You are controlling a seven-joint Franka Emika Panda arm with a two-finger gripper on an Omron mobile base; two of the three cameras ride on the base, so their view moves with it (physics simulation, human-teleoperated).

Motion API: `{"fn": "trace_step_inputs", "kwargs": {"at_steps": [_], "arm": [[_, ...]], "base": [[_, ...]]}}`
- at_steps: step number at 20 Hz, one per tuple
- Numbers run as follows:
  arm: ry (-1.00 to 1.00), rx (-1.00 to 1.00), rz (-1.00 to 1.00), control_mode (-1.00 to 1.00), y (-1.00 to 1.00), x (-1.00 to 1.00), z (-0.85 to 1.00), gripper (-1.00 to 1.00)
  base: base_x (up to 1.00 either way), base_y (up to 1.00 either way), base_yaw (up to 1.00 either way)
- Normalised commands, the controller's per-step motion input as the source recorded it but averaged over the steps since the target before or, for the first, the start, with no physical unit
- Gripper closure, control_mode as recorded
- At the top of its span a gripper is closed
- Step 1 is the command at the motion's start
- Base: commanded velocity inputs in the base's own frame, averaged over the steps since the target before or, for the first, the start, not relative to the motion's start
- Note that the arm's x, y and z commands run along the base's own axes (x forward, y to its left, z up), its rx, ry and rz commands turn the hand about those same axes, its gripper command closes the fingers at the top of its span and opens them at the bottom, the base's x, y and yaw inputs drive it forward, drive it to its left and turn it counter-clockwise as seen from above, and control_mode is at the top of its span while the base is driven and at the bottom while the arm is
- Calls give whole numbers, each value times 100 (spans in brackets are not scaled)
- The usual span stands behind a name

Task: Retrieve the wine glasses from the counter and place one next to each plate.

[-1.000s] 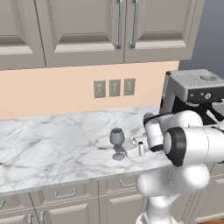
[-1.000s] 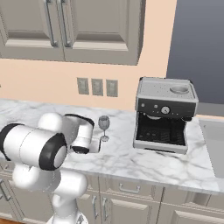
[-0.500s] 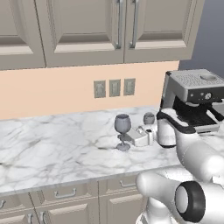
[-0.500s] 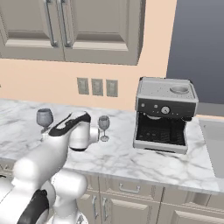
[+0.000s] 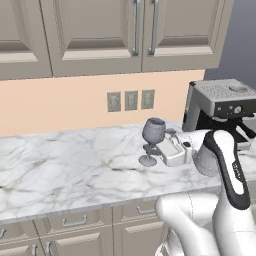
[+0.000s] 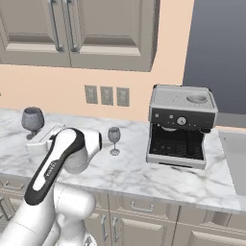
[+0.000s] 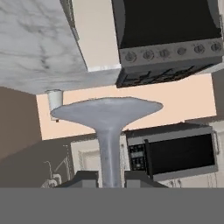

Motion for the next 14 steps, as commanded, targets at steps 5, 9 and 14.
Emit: {"fn": "trace_step_inputs", "kwargs": {"at_steps": [5,9,14], "arm": [[-11,4,0,-100,-31,-51,49,100],[-31,0,-4,-100,-41,-77,65,100],[-8,0,-3,100,-6,-20,14,100]], "base": [[0,0,0],[0,0,0],[-78,-20,-23]]}}
